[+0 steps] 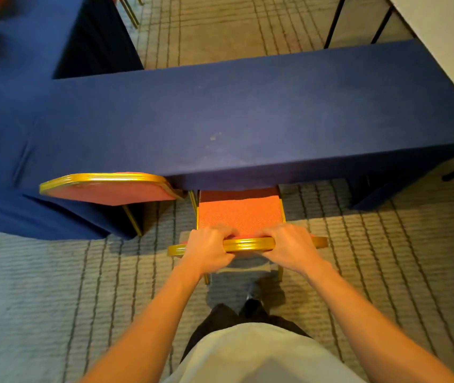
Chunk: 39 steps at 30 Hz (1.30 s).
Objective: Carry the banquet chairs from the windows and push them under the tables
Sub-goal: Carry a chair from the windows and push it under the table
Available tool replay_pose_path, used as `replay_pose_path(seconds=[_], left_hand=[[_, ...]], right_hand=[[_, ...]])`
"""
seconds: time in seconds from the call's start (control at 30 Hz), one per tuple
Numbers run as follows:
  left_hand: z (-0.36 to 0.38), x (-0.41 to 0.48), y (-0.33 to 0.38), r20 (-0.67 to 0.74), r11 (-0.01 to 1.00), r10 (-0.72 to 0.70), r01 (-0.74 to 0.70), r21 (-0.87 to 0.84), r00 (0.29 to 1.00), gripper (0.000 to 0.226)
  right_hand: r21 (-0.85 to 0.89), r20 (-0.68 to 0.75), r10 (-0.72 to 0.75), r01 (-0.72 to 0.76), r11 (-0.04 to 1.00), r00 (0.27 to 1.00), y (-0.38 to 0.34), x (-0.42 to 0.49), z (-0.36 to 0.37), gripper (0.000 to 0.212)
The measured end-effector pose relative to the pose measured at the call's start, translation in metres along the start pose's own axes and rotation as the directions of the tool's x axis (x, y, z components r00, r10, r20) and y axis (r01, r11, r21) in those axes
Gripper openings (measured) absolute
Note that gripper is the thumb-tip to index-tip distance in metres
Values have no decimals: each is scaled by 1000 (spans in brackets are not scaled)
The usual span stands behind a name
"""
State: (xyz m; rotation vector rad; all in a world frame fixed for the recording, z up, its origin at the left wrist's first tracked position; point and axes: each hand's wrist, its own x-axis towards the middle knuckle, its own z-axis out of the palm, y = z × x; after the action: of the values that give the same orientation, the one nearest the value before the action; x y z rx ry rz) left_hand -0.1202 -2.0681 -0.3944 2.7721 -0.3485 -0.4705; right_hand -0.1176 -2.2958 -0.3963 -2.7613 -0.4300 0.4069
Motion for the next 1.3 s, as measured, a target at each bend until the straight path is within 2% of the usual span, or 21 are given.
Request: replay_pose_path(seconds=[0.2,0.3,0.37,0.47,0.53,0.6,0.7,0.77,0.83,0.9,0.93,1.0,1.07,1.1,1.17,1.2,1.23,1.3], left_hand=[[45,-54,9,41,999,-17,19,-49,999,40],[66,-81,15,70,996,-47,53,-78,996,40],[80,-102,17,49,990,-75,80,-115,996,45],[94,-131,16,-38,961,-141,128,-247,989,47],[100,-146,15,-67,926,-168,134,-353,984,46],[105,-162,13,-120,904,-169,105,-415,978,42],[108,-178,18,-157,818,-225,99,-566,962,42],[102,-189,28,-74,637,-338,169,-752,938,36],[98,-200,37,-10,460,-459,228,-858,888,21],[98,-207,45,128,224,-565,300,-927,815,13],[99,-208,48,247,59,-564,336,-940,788,17],[101,-205,48,451,-242,-457,381,-892,767,29],[103,-196,41,533,-491,-357,330,-806,767,42],[102,-187,38,546,-584,-337,285,-760,767,49],[97,-168,32,585,-703,-322,226,-674,744,62],[95,-158,30,604,-743,-315,206,-637,732,66],[92,-149,28,625,-777,-297,198,-598,722,68],[90,-134,25,656,-826,-244,201,-526,714,62]], right_hand=[[1,87,7,-7,1000,996,-12,-56,36,45],[76,47,46,-50,996,998,-19,-87,59,49],[79,-30,48,-46,996,998,-29,-106,76,46],[133,-137,60,-42,990,989,-40,-128,93,47],[170,-141,110,-85,982,984,-43,-139,96,49],[223,-142,134,-100,970,981,-45,-152,98,43],[395,-147,166,-96,914,975,-49,-169,99,45],[610,-136,253,-120,783,958,-58,-179,93,36],[829,-82,353,-132,543,932,-69,-189,88,22],[929,19,422,-172,328,906,-79,-199,85,19],[947,66,444,-197,256,894,-81,-203,83,19],[967,160,487,-236,98,859,-85,-200,84,16],[960,280,523,-246,-136,805,-86,-189,89,15],[931,352,513,-237,-278,783,-85,-182,91,20],[810,497,441,-218,-544,748,-82,-167,94,35],[745,547,399,-209,-634,736,-81,-158,95,43],[690,583,373,-198,-696,722,-79,-150,98,48],[635,599,345,-166,-754,723,-80,-133,102,59]])
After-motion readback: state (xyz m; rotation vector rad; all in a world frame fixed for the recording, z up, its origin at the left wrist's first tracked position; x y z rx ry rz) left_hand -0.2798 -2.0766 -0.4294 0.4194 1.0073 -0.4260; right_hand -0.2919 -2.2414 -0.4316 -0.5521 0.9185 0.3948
